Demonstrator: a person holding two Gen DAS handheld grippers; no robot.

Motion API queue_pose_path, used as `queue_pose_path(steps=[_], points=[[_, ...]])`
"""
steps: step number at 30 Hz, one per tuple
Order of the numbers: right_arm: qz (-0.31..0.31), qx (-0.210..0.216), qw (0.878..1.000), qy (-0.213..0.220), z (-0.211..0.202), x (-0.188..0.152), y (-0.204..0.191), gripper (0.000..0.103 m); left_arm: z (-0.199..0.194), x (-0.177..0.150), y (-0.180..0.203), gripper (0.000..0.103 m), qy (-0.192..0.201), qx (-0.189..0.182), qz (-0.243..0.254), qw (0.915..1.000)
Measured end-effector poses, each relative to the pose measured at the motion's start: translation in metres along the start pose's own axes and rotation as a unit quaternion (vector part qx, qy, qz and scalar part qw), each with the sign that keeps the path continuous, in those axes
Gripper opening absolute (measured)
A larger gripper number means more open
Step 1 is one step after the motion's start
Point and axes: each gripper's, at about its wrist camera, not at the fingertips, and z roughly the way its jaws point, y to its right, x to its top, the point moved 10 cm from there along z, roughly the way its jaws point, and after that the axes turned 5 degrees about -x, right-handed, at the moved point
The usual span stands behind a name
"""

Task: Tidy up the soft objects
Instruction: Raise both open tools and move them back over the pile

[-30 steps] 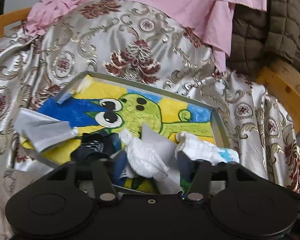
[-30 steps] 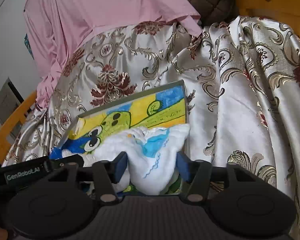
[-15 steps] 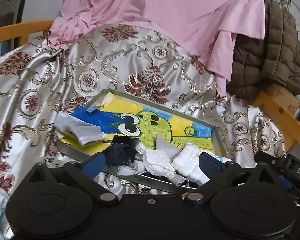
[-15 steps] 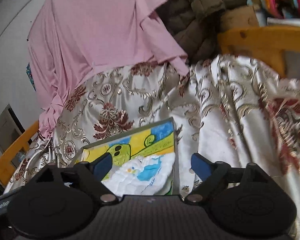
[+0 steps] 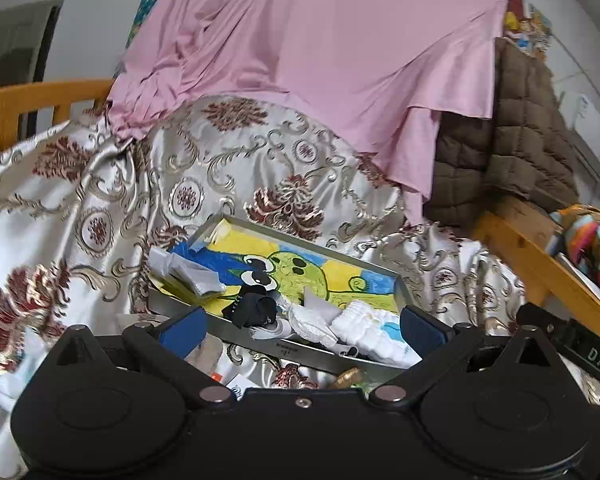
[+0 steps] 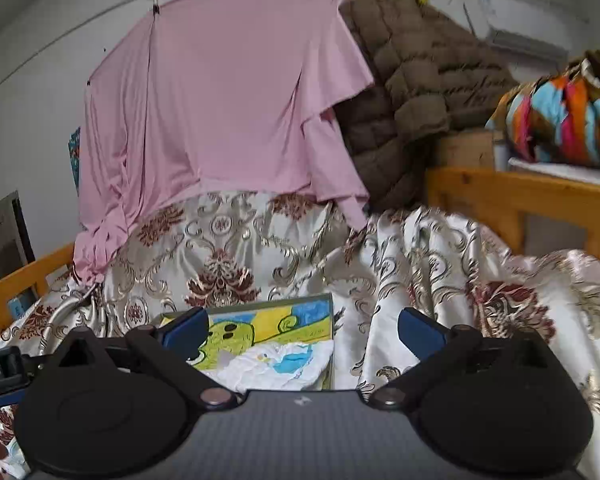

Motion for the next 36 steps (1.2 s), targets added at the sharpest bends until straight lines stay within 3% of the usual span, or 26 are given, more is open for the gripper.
queue_pose_path(steps=[7, 17, 26, 30, 33, 36], points=[[-0.019, -0.025, 0.999, 0.027, -0.043, -0.007, -0.012, 0.103, -0.044, -0.009, -0.014, 0.102, 0.02, -0.011, 0.021, 0.9995], [-0.065, -0.035, 0.997, 0.037, -0.097, -0.032, -0.049, 0.103, -0.1, -0.022, -0.048, 0.102, 0.032, 0.013, 0.07, 0.997], [-0.098, 0.005, 0.995, 0.027, -0.127, -0.058, -0.093, 0.103, -0.14, -0.03, -0.068, 0.102, 0.007, 0.014, 0.138, 0.9903], [-0.106, 0.019, 0.994, 0.029, -0.137, -0.066, -0.109, 0.103, -0.15, -0.033, -0.078, 0.102, 0.004, 0.017, 0.132, 0.9911], [-0.113, 0.042, 0.992, 0.024, -0.141, -0.074, -0.119, 0.103, -0.149, -0.04, -0.085, 0.102, -0.018, 0.023, 0.136, 0.9902], [-0.127, 0.071, 0.989, 0.014, -0.144, -0.085, -0.13, 0.103, -0.148, -0.054, -0.095, 0.102, -0.041, 0.042, 0.168, 0.984]])
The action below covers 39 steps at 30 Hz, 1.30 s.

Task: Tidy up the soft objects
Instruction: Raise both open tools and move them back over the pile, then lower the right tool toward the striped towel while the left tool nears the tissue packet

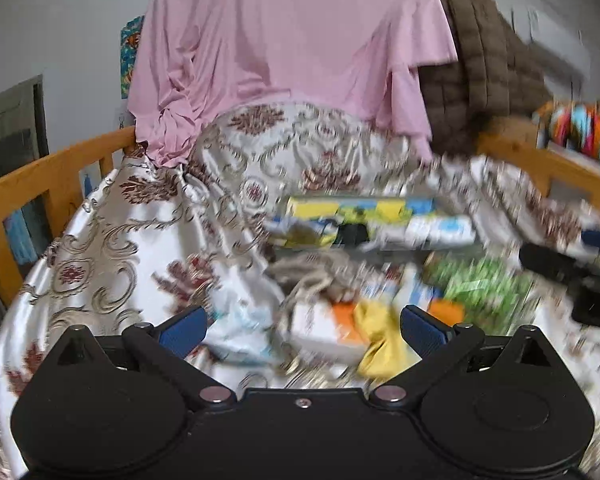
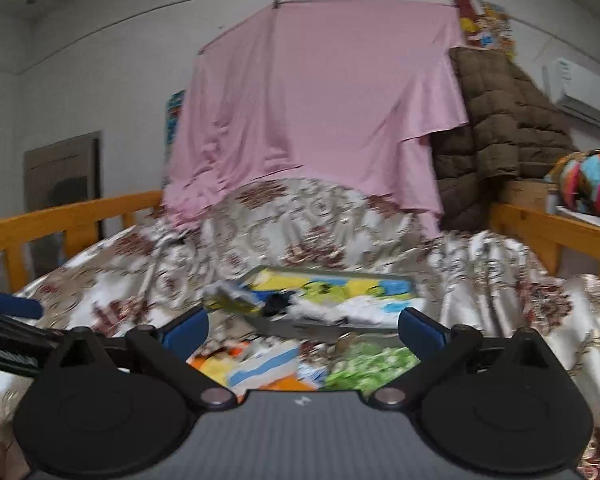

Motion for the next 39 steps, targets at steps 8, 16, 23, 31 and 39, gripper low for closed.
queue_pose_path(steps=[8, 16, 23, 31, 39], points=[[-0.057, 0.054, 0.996, -0.031, 0.006, -0.027, -0.038, 0.103, 0.005, -0.014, -0.016, 0.102, -0.036, 0.02, 0.0, 0.9991], [-0.103, 0.111, 0.985, -0.079, 0.014, -0.058, -0.069, 0.103, 0.027, -0.039, -0.043, 0.102, -0.136, 0.025, -0.069, 0.988], [-0.114, 0.145, 0.977, -0.106, 0.021, -0.073, -0.085, 0.103, 0.043, -0.048, -0.052, 0.102, -0.166, 0.009, -0.103, 0.9807], [-0.107, 0.177, 0.968, -0.146, 0.031, -0.086, -0.093, 0.103, 0.065, -0.052, -0.044, 0.102, -0.195, -0.036, -0.121, 0.9726], [-0.077, 0.154, 0.971, -0.164, 0.054, -0.088, -0.08, 0.103, 0.089, -0.047, -0.059, 0.102, -0.195, -0.031, -0.151, 0.9687]])
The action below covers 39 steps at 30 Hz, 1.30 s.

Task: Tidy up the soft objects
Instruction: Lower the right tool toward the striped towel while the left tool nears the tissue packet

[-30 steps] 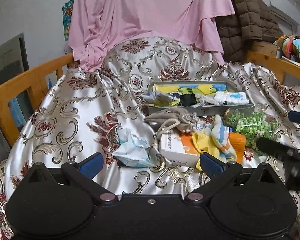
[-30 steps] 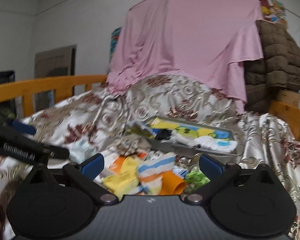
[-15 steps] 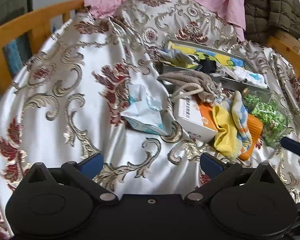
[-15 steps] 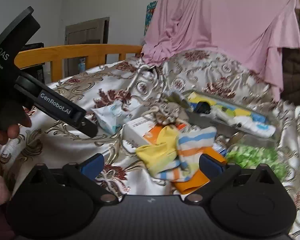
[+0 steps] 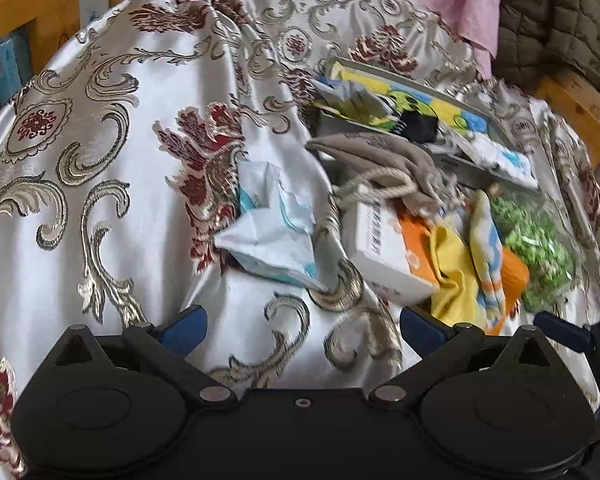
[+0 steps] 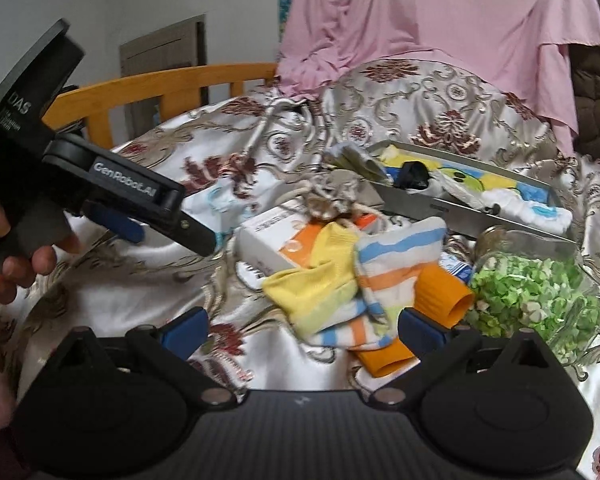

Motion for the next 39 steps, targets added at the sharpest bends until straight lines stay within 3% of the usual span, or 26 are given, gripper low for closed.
queue_pose_path(steps=[9, 25, 33, 39], points=[[0.009, -0.019, 1.0, -0.002, 0.026, 0.009, 0.017, 0.102, 0.017, 0.017, -0.006, 0.098, 0.016, -0.001, 0.018, 0.9997], [0.069, 0.009, 0.996, -0.051, 0.06, 0.009, 0.026, 0.098, 0.045, 0.038, -0.002, 0.079, 0.003, -0.091, 0.029, 0.9954], [0.084, 0.027, 0.995, -0.052, 0.067, 0.009, 0.023, 0.091, 0.055, 0.043, -0.02, 0.079, 0.006, -0.128, -0.066, 0.9896], [0.074, 0.03, 0.996, -0.047, 0.068, 0.01, 0.018, 0.09, 0.058, 0.047, -0.026, 0.079, 0.02, -0.148, -0.11, 0.9827]])
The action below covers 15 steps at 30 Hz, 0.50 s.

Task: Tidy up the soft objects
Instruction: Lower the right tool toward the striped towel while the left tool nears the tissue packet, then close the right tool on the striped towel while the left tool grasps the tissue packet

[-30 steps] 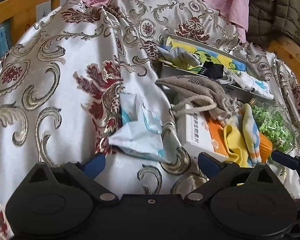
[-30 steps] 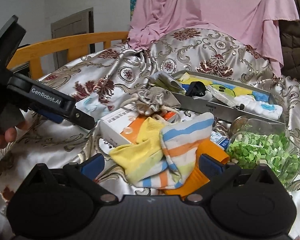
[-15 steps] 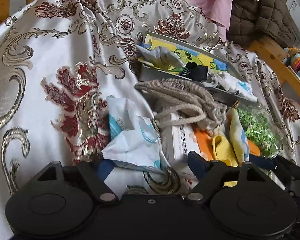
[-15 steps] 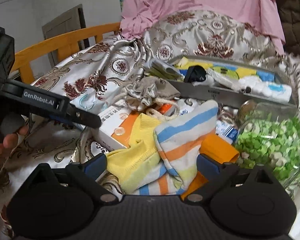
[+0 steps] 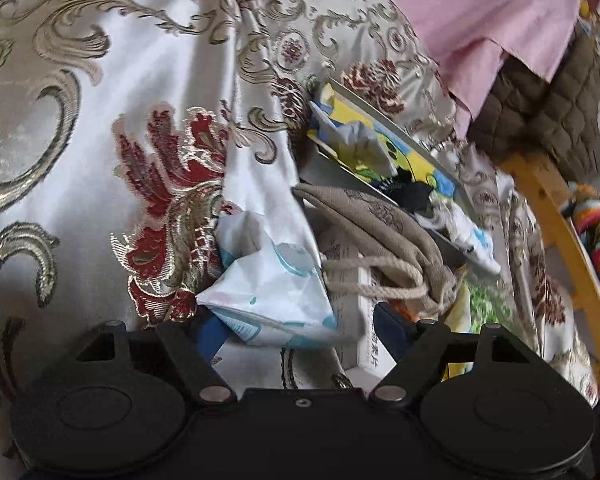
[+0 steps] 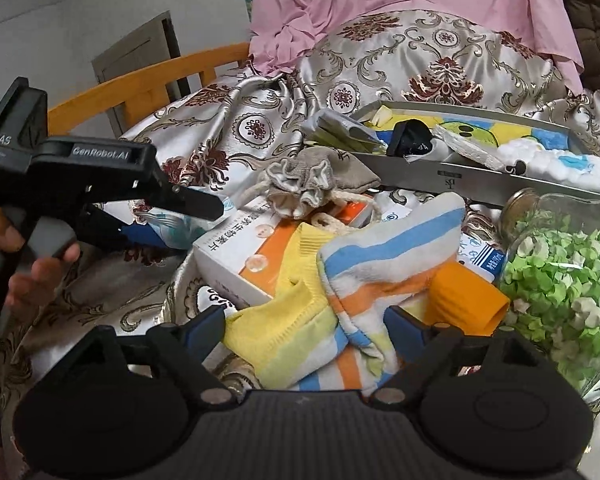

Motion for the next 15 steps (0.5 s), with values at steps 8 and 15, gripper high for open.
queue_pose_path(steps=[8, 15], points=[[0.003, 0.0, 1.0, 0.004, -0.001, 0.001, 0.0, 0.087, -0.005, 0.006, -0.014, 0.074, 0.03, -0.006, -0.06, 0.9977], [0.011, -0.004, 1.0, 0.006, -0.002, 0.002, 0.003, 0.076, -0.007, 0.007, -0.027, 0.048, 0.058, 0.019, -0.087, 0.9944]])
